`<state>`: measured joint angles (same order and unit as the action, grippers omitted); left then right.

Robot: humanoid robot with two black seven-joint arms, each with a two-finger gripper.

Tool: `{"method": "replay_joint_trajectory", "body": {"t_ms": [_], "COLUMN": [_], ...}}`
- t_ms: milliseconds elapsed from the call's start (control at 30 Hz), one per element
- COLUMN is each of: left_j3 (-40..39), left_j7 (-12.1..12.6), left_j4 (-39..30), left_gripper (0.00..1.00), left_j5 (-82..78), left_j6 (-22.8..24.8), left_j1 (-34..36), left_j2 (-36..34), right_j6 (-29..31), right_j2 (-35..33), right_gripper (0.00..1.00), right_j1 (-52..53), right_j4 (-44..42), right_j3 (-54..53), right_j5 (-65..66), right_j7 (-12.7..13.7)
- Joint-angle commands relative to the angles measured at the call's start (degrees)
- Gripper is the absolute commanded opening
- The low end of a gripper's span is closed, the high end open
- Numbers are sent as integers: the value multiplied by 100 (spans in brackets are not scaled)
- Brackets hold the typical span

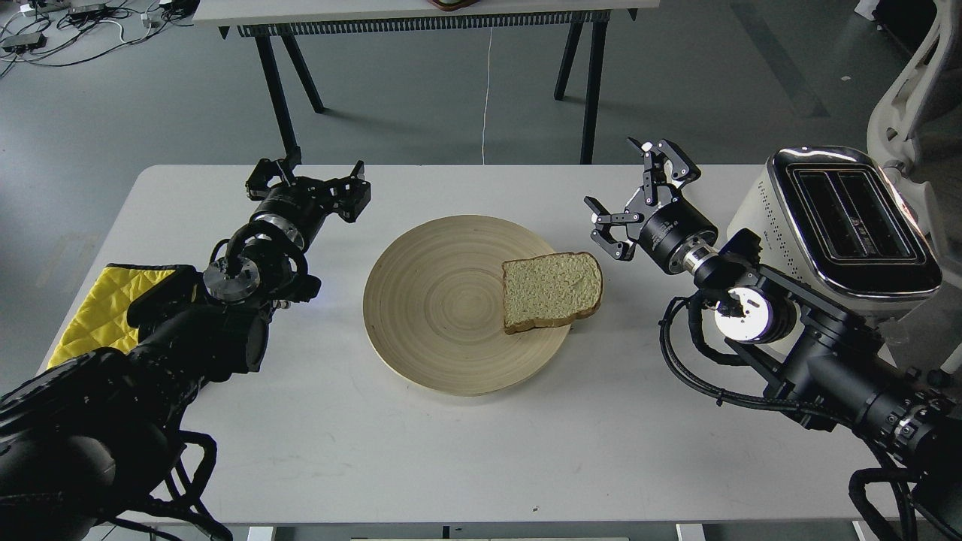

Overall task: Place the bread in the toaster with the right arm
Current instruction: 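Rotate the right gripper downward above the bread slice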

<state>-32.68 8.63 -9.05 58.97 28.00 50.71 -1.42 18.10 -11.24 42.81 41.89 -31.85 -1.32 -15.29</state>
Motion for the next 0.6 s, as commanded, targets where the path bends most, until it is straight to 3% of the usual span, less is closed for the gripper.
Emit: {"method": "replay_joint_trajectory", "body": {"t_ms": [0, 567], "left_j3": [-19, -1], "left_j7": [-37, 7], "left_j4": [0, 0], "left_gripper": [100, 100], "left_j5": [9, 35], "left_j6": [0, 0], "left_j1": [0, 0], "left_j2": [-8, 1], "right_j6": [-17, -149], "right_j2": [52, 34], "right_gripper": [99, 99], "right_j1": [8, 96], "right_j4": [12, 3], "right_j3": [4, 91], "right_j5": [0, 114], "right_j7": [0, 9]}}
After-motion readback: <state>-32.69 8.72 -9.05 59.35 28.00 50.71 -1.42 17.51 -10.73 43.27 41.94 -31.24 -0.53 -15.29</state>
